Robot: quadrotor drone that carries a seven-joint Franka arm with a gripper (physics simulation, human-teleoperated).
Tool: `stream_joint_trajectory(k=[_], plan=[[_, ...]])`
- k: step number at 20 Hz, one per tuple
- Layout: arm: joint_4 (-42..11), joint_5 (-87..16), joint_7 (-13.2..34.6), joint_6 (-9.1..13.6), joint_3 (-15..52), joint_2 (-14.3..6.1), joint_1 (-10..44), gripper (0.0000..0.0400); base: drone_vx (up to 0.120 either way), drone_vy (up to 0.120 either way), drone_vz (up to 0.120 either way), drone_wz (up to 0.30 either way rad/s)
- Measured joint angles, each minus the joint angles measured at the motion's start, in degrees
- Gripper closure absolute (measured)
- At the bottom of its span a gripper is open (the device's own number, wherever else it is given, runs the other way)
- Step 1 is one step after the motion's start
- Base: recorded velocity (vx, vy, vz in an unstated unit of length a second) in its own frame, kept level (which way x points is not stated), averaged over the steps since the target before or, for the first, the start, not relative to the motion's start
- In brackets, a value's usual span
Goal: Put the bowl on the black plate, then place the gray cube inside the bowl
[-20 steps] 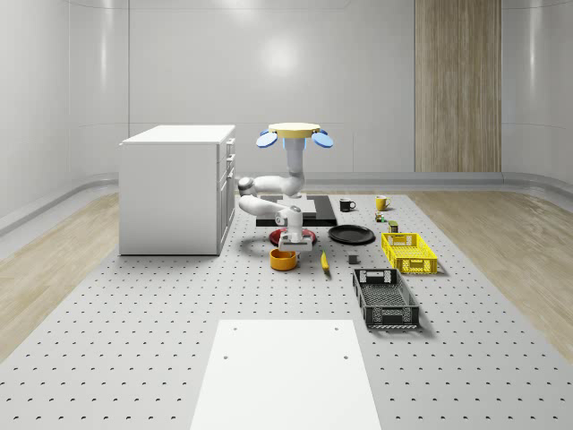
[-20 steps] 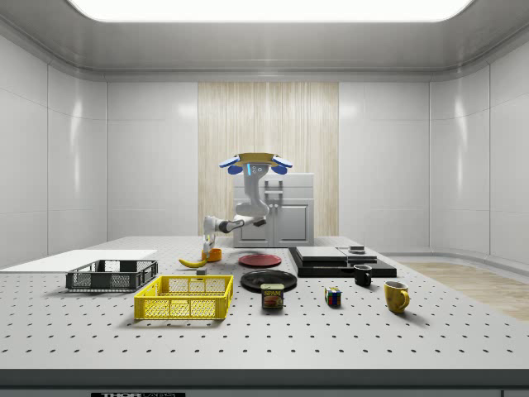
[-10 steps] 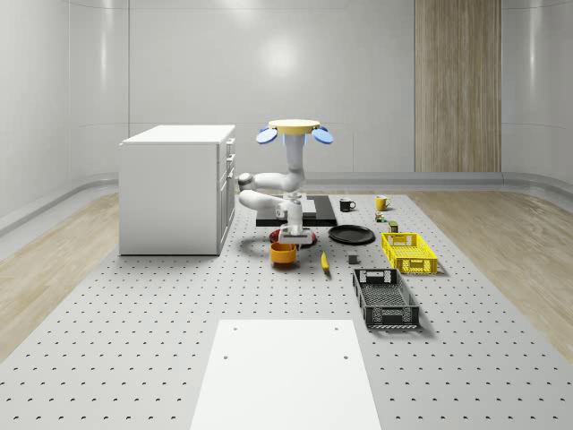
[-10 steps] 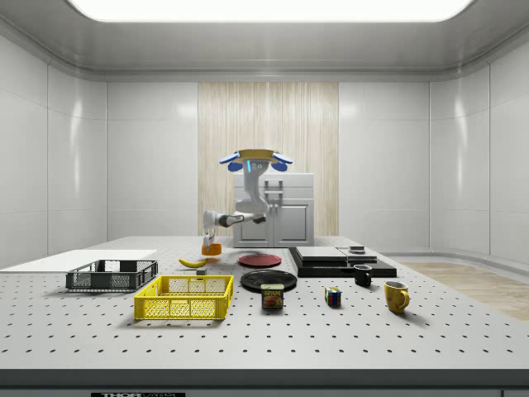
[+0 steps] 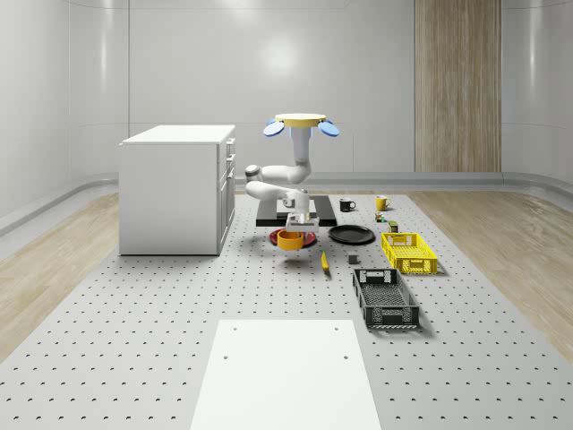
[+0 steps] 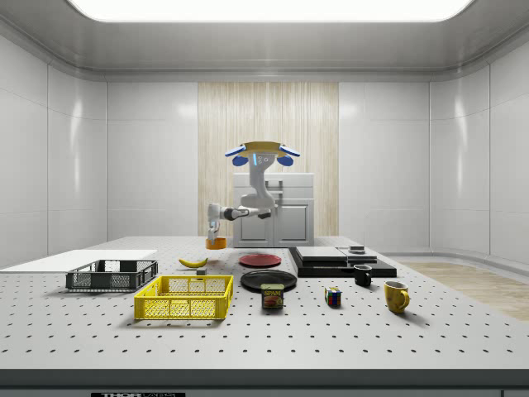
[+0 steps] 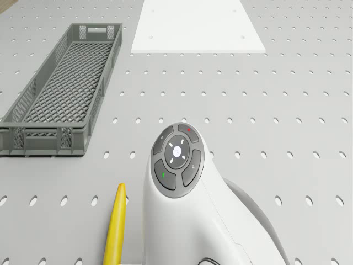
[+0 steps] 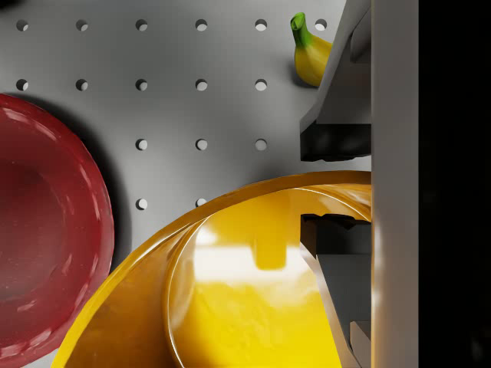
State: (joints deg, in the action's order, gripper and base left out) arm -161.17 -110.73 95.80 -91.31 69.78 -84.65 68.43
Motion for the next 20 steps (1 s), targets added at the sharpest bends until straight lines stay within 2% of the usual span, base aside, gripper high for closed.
stream_joint_trajectory(k=[20], plan=[[0.0, 0.4, 0.2, -0.4, 0.3, -0.5, 0.2, 0.03, -0.12, 0.12, 0.0, 0.0]])
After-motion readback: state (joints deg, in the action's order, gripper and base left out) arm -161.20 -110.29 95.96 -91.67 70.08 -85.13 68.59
